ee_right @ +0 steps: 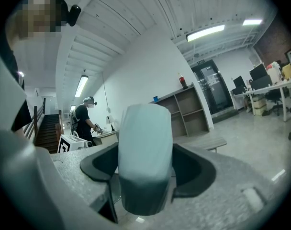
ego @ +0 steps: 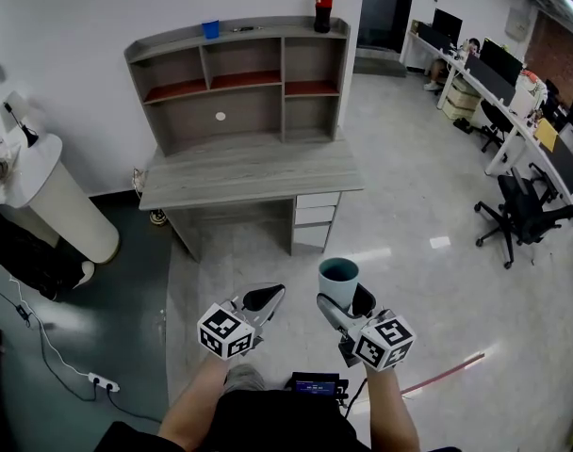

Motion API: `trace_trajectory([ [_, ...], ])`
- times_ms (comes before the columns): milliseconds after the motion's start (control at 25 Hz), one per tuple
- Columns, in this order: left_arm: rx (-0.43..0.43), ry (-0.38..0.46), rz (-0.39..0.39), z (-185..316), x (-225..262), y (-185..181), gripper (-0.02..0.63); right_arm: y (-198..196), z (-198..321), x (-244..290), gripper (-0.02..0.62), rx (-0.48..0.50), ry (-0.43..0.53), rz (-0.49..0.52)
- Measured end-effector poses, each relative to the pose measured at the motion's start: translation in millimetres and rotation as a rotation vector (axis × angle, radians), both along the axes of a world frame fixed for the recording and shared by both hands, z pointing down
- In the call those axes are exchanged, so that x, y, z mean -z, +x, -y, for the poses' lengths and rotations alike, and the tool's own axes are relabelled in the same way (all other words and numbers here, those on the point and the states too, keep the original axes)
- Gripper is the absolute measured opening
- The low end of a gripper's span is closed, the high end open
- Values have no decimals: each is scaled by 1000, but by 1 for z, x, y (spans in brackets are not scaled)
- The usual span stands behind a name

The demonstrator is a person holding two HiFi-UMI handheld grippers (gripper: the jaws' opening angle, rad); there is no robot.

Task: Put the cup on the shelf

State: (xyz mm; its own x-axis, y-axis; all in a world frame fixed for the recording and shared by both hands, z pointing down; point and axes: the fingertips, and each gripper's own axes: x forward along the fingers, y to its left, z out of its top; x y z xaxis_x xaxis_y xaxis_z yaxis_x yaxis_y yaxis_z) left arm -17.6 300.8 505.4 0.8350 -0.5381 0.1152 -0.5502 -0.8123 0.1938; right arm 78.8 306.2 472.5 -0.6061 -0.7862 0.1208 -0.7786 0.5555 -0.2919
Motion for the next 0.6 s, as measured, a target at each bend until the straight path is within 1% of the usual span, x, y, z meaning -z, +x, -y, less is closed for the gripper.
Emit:
trace_trajectory([
  [280, 11, -15, 4, 12, -6, 1, 2, 0, 10, -7, 342, 22, -9, 13],
  [600, -29, -33, -10, 52, -18, -2, 2, -12, 51, -14, 342, 0, -23, 2],
])
